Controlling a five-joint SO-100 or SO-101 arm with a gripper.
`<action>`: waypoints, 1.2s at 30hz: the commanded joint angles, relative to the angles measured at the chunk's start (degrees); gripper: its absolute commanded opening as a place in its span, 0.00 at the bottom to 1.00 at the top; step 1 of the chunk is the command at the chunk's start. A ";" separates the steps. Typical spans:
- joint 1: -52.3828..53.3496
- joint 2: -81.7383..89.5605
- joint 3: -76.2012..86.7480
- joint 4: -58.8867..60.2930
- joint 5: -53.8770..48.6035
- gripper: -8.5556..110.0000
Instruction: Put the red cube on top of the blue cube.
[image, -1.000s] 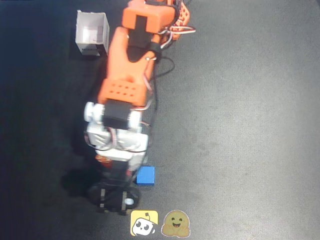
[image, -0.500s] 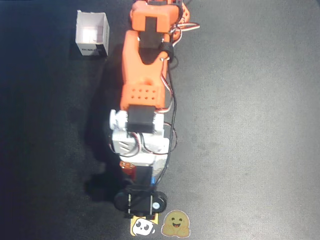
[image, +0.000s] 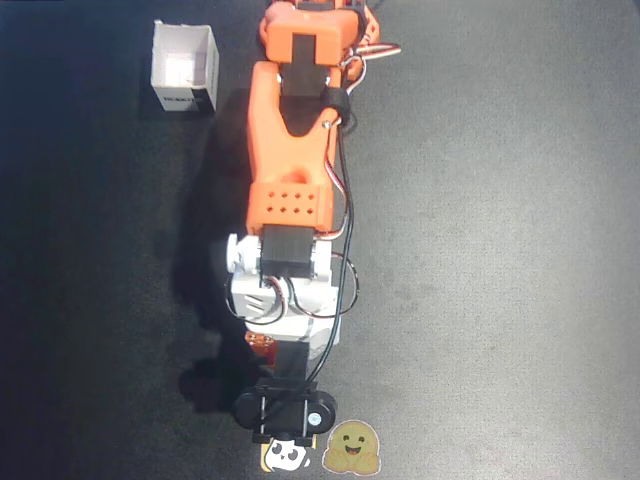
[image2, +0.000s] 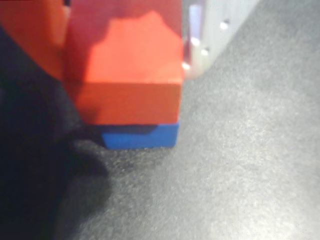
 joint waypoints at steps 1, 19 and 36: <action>-0.44 5.27 0.53 -1.67 0.44 0.14; -0.53 6.15 4.83 -3.16 0.35 0.14; -0.53 6.68 6.42 -4.83 0.09 0.17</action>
